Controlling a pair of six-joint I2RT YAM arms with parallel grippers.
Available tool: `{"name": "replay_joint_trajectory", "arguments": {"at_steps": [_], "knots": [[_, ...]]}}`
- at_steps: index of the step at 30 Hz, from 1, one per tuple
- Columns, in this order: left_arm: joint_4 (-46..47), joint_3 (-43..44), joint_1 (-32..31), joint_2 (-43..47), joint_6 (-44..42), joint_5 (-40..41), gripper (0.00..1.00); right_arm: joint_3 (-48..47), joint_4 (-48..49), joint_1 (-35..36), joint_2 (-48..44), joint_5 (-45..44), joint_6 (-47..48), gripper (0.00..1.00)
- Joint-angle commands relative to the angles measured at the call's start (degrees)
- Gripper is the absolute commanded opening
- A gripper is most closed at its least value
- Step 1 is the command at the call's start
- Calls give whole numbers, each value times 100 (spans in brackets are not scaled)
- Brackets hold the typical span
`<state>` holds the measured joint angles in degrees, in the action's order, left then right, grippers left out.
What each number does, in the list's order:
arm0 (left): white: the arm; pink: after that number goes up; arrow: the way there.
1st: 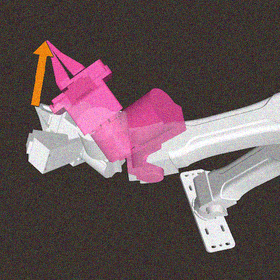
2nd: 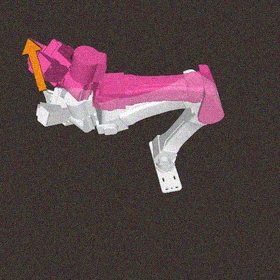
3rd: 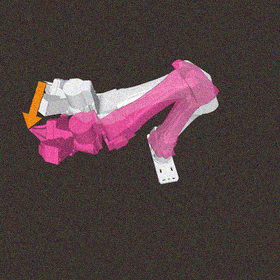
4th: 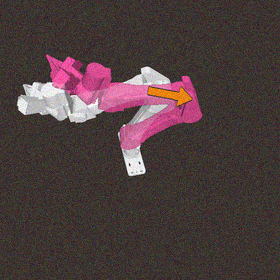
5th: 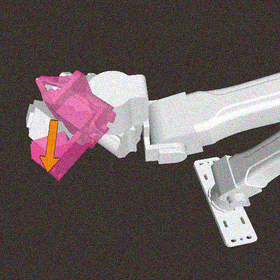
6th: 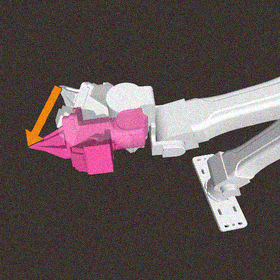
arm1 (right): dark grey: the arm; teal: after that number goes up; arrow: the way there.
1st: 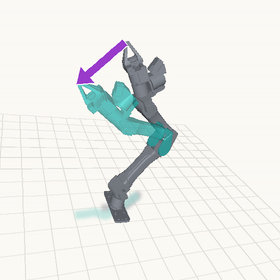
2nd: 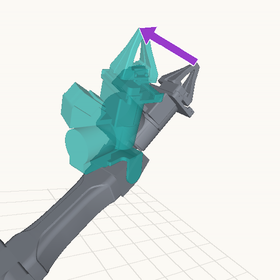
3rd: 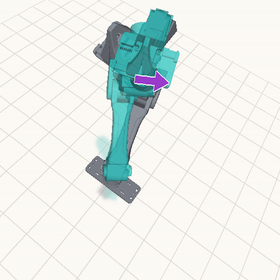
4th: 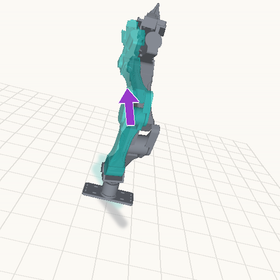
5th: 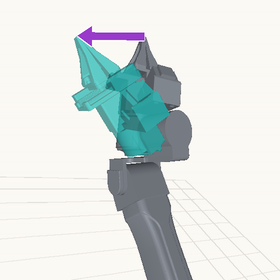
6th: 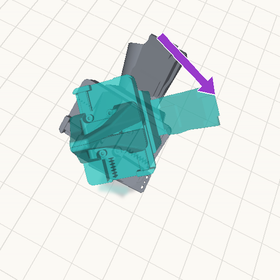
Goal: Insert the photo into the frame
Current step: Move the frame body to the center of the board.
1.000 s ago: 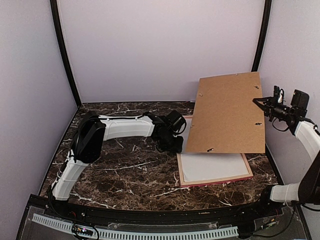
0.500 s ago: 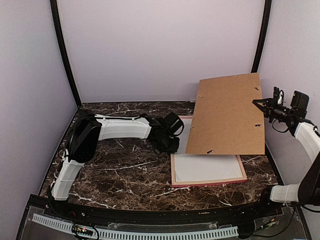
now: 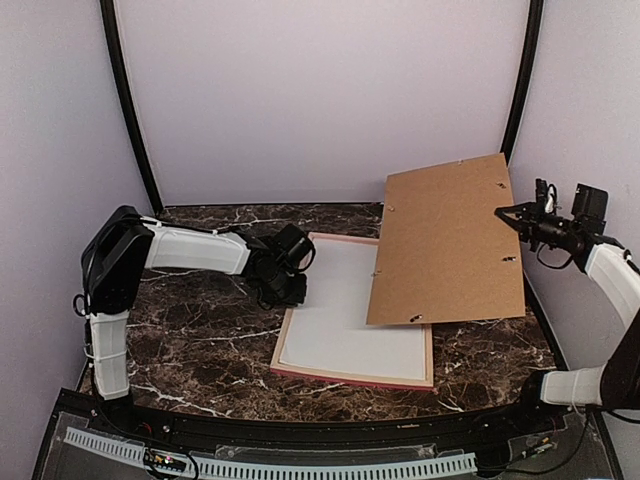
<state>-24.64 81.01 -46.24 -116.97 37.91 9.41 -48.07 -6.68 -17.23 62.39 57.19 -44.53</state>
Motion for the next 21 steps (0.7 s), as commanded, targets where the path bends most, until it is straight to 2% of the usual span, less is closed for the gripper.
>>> {"name": "replay_joint_trajectory", "arguments": {"at_steps": [1,6,11,15,21], "knots": [[-167,-763,130,396,318,141,14,-10,162,295,38,-85,125,0],[207,-1481,232,904,694,16,12,151,609,865,214,-266,-115,0],[735,-1957,210,1261,968,-538,14,265,1092,1319,439,-452,-365,0],[940,-2072,174,1392,1101,-863,19,320,1376,1665,634,-589,-530,0],[814,-1930,184,1791,967,-759,38,470,1917,2290,913,-806,-844,0]]}}
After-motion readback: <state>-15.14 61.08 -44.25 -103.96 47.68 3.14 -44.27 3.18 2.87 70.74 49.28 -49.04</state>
